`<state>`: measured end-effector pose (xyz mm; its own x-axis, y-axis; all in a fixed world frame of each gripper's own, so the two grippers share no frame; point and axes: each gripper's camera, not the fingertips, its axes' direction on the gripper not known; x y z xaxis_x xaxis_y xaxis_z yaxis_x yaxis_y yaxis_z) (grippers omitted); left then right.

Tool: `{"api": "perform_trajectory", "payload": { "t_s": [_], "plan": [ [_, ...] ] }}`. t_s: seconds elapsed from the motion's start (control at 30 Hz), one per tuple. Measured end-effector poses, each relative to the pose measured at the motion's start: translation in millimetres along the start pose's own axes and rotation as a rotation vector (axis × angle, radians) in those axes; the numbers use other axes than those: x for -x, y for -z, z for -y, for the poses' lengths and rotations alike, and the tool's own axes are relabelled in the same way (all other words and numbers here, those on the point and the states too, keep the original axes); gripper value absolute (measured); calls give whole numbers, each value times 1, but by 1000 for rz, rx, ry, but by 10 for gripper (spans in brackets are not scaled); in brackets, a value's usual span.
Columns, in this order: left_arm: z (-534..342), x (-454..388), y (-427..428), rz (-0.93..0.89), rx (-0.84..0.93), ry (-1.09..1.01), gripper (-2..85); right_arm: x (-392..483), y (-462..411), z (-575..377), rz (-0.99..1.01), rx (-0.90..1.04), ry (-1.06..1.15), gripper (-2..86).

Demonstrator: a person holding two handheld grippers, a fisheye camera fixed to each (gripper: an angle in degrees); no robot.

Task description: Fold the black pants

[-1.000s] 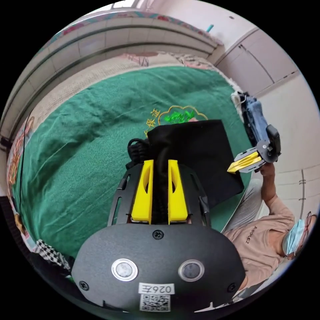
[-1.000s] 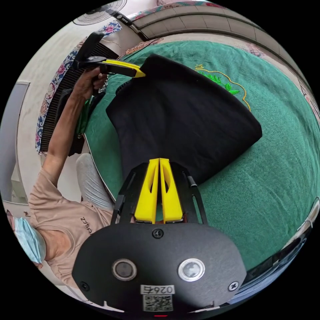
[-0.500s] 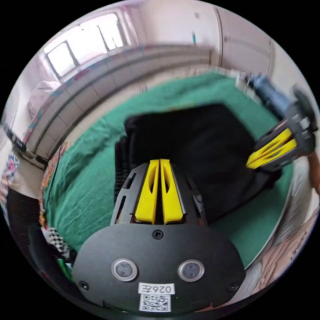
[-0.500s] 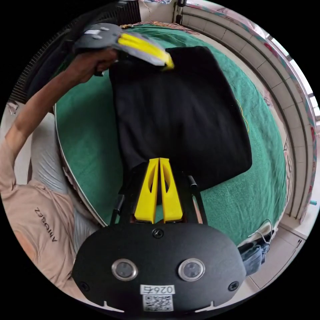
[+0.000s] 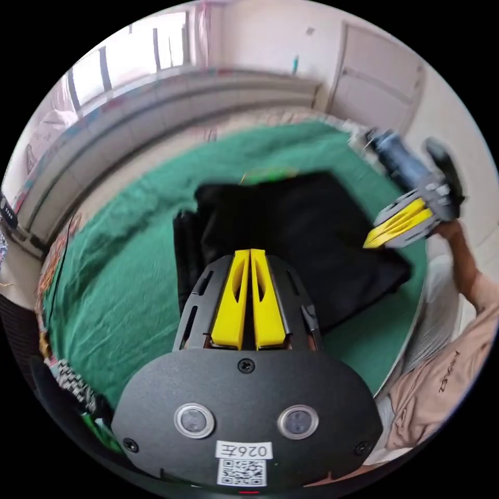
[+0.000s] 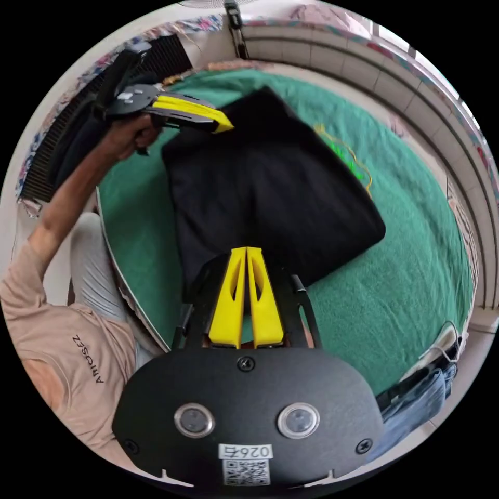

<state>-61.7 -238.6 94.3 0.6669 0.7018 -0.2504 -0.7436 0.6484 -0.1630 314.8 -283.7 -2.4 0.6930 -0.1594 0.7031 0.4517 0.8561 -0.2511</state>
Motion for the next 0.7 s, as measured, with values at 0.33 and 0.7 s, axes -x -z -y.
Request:
{"api": "perform_trajectory", "payload": {
  "t_s": [0.33,0.7],
  "plan": [
    [-62,113,13,-141,-391,304,112,-153,0,-116,346,-323,-443,41],
    [-27,182,-119,-481,-73,349,204,-253,-110,-191,752,-343,-615,43]
  ]
}}
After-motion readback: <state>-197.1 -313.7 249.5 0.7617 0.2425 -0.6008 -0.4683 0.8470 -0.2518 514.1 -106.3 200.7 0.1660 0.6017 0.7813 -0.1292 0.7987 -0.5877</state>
